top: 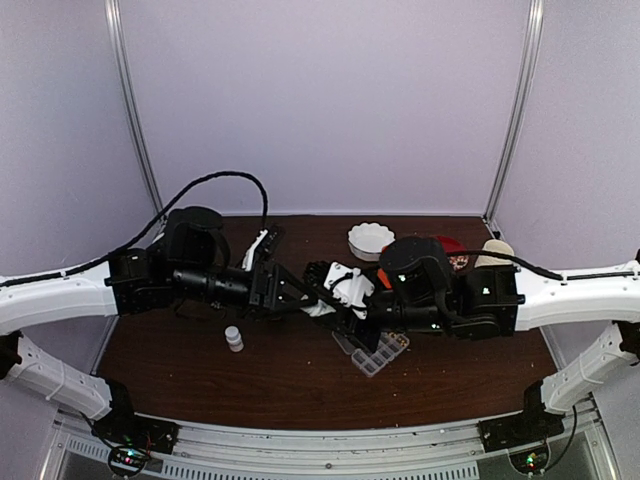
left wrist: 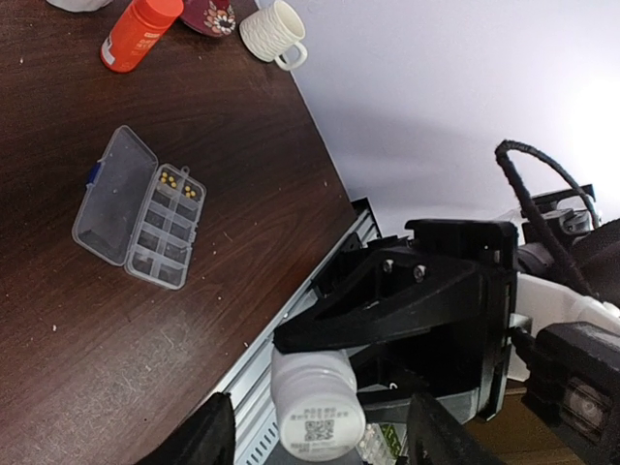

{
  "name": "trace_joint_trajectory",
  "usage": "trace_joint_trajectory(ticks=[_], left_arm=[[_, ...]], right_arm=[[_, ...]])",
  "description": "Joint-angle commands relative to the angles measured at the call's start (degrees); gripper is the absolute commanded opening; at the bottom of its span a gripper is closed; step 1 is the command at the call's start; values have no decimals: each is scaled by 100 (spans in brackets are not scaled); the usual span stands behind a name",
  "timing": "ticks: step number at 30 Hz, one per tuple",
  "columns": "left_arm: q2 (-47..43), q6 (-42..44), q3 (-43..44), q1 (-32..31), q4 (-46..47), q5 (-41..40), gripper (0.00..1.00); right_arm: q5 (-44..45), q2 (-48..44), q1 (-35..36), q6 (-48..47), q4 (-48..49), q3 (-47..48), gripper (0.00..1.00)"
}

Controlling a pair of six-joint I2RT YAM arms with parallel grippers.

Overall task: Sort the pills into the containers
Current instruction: Screw the lid of the pill bottle onto the pill bottle.

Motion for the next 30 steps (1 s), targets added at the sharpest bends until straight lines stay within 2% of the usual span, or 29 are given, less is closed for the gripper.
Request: trace_joint_trajectory(ticks=[1, 8, 16, 19, 25, 30], left_arm=[[72, 42, 215, -7, 218, 166, 61], [62, 60, 183, -7, 217, 163, 45], [160, 166, 189, -3, 220, 291, 15], [207, 278, 189, -7, 195, 350, 8], [238, 885, 137, -9, 474, 769, 2], [233, 2147, 237, -188, 506, 1034, 0]], right_arm=[[7, 35, 35, -85, -71, 200, 7], [19, 79, 53, -87, -107, 234, 6], [-49, 128, 66, -54, -136, 294, 6], [-342, 146, 41, 31, -151, 318, 6], [-1679, -62, -243, 478, 235, 201, 5], [-3214, -112, -645, 1187, 779, 72, 5]])
